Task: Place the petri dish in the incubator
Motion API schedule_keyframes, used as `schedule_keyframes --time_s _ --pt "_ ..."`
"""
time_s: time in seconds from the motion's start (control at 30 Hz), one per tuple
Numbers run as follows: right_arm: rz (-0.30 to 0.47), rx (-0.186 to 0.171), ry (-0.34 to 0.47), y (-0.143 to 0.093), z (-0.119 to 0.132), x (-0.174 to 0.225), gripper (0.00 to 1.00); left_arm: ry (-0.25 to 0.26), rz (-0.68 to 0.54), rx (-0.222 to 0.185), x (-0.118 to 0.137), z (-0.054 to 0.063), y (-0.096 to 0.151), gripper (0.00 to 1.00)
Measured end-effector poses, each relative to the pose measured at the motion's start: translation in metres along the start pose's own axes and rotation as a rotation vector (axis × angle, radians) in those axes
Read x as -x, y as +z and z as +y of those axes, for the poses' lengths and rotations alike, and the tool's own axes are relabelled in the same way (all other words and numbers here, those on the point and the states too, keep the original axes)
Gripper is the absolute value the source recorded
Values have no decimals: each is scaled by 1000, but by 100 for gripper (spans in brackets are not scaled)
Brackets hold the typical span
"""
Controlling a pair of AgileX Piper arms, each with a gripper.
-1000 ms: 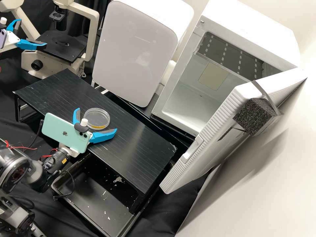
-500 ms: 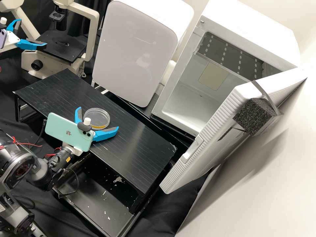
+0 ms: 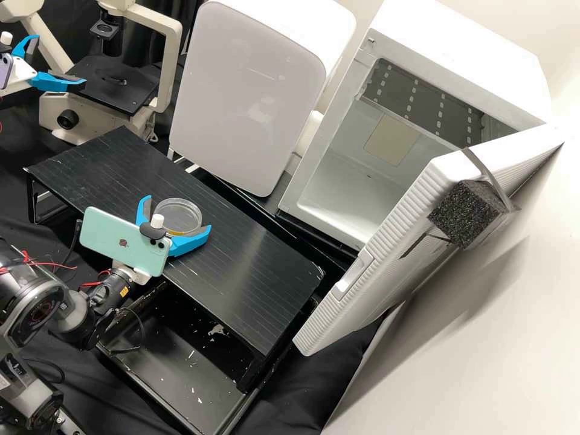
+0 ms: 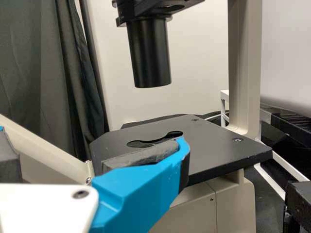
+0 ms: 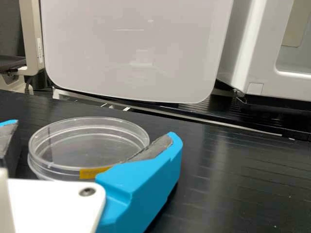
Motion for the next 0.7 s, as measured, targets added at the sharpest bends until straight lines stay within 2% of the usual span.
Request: schedule_keyframes --time_s 0.33,0.53,0.7 --pt "6 3 -6 -1 -1 0 0 0 0 0 0 0 0 100" --pt "6 -18 -6 -1 -1 0 0 0 0 0 0 0 0 100" --pt "6 -20 -6 -1 -1 0 0 0 0 0 0 0 0 100"
